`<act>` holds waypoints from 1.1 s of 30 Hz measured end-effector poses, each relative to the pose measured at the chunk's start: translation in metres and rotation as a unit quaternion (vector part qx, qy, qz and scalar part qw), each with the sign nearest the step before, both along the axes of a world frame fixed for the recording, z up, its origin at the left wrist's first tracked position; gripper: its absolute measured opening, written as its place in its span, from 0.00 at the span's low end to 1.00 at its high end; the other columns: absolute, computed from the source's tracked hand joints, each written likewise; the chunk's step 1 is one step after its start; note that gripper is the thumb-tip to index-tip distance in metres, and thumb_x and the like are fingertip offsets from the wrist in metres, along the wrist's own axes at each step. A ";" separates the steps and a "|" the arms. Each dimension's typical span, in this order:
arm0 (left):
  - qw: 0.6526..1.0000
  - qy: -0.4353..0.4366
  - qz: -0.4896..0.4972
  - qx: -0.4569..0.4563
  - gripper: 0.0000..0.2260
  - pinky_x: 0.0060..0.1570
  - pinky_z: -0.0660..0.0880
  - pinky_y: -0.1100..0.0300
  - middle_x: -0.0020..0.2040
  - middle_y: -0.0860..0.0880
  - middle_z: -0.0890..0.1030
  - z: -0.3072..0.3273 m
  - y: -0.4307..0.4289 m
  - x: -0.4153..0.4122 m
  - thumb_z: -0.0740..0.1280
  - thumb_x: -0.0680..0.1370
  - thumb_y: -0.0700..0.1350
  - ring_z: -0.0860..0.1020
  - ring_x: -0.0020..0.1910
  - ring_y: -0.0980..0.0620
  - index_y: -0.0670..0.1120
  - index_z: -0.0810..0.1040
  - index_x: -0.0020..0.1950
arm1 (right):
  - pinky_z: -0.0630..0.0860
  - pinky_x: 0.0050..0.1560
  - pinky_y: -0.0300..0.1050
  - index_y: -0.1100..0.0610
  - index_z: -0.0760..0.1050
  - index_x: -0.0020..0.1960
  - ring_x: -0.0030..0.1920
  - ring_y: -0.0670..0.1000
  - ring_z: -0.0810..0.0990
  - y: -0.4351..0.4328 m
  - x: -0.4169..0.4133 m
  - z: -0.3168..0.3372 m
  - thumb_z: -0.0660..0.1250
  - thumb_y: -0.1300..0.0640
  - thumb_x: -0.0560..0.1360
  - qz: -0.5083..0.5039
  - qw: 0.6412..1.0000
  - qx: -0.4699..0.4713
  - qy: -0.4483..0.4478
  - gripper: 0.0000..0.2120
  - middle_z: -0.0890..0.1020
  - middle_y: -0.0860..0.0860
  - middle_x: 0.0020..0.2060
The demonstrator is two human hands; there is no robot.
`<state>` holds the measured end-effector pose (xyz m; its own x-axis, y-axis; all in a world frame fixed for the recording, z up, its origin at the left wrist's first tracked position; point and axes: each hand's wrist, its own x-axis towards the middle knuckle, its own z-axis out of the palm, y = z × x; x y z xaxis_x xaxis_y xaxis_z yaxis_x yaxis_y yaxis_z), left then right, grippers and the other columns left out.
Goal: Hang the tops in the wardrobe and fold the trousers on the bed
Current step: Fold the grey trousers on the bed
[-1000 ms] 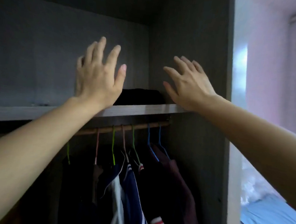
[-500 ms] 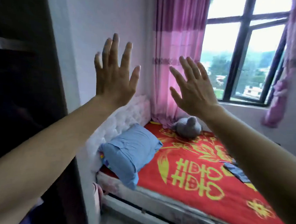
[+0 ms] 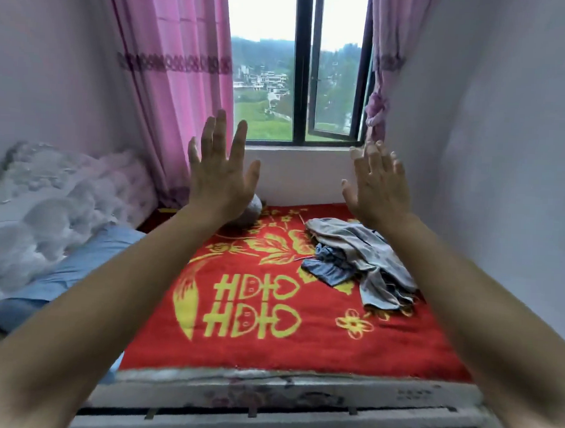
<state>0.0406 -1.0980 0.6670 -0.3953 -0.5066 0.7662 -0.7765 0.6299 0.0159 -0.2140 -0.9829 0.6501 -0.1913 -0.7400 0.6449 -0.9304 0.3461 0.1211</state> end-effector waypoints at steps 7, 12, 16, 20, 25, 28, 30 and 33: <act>0.998 -0.040 -0.036 0.033 0.31 0.73 0.51 0.33 0.81 0.41 0.47 -0.058 -0.077 -0.085 0.57 0.81 0.57 0.48 0.79 0.40 0.48 0.52 0.81 | 0.59 0.73 0.64 0.58 0.58 0.77 0.75 0.63 0.60 -0.073 -0.072 -0.058 0.60 0.45 0.79 0.001 0.997 0.073 -0.002 0.31 0.62 0.63 0.75; 0.997 -0.033 -0.050 0.058 0.31 0.73 0.52 0.33 0.81 0.41 0.46 -0.084 -0.163 -0.146 0.59 0.81 0.56 0.48 0.79 0.39 0.46 0.53 0.80 | 0.53 0.76 0.61 0.57 0.54 0.79 0.78 0.61 0.54 -0.135 -0.130 -0.095 0.57 0.45 0.80 -0.028 0.989 0.143 0.023 0.32 0.57 0.62 0.78; 0.994 -0.041 -0.077 0.070 0.31 0.72 0.52 0.34 0.80 0.39 0.50 -0.089 -0.234 -0.205 0.60 0.81 0.56 0.50 0.78 0.38 0.45 0.55 0.80 | 0.53 0.76 0.62 0.57 0.59 0.78 0.77 0.62 0.57 -0.182 -0.189 -0.093 0.61 0.47 0.78 -0.059 0.988 0.140 -0.001 0.32 0.60 0.63 0.77; 0.985 -0.093 -0.107 0.096 0.31 0.72 0.55 0.36 0.79 0.38 0.52 -0.106 -0.290 -0.275 0.59 0.81 0.56 0.52 0.78 0.38 0.45 0.55 0.80 | 0.55 0.75 0.62 0.58 0.61 0.77 0.76 0.63 0.60 -0.211 -0.247 -0.100 0.63 0.49 0.77 -0.101 0.985 0.138 -0.017 0.32 0.62 0.63 0.76; 0.967 -0.134 -0.142 0.166 0.31 0.72 0.56 0.38 0.80 0.39 0.51 -0.167 -0.322 -0.365 0.58 0.81 0.57 0.51 0.78 0.39 0.46 0.55 0.80 | 0.54 0.76 0.60 0.57 0.59 0.79 0.77 0.62 0.58 -0.218 -0.317 -0.160 0.63 0.48 0.77 -0.148 0.970 0.185 -0.062 0.33 0.60 0.62 0.77; 0.952 -0.161 -0.145 0.216 0.31 0.73 0.55 0.38 0.80 0.40 0.48 -0.211 -0.331 -0.417 0.58 0.80 0.58 0.49 0.78 0.41 0.48 0.53 0.80 | 0.54 0.76 0.60 0.57 0.58 0.79 0.77 0.61 0.58 -0.218 -0.365 -0.203 0.63 0.48 0.78 -0.167 0.960 0.206 -0.094 0.33 0.58 0.62 0.78; 0.942 -0.189 -0.131 0.242 0.32 0.73 0.55 0.38 0.80 0.40 0.46 -0.242 -0.336 -0.446 0.57 0.81 0.59 0.48 0.79 0.41 0.49 0.50 0.80 | 0.54 0.76 0.60 0.57 0.58 0.79 0.77 0.61 0.58 -0.221 -0.401 -0.232 0.63 0.47 0.77 -0.171 0.953 0.222 -0.112 0.34 0.58 0.62 0.78; 0.927 -0.226 -0.112 0.277 0.33 0.72 0.57 0.39 0.80 0.40 0.45 -0.285 -0.343 -0.483 0.58 0.80 0.60 0.49 0.78 0.39 0.49 0.49 0.81 | 0.55 0.76 0.58 0.56 0.55 0.79 0.77 0.61 0.57 -0.232 -0.455 -0.274 0.62 0.48 0.78 -0.174 0.941 0.251 -0.146 0.34 0.56 0.62 0.78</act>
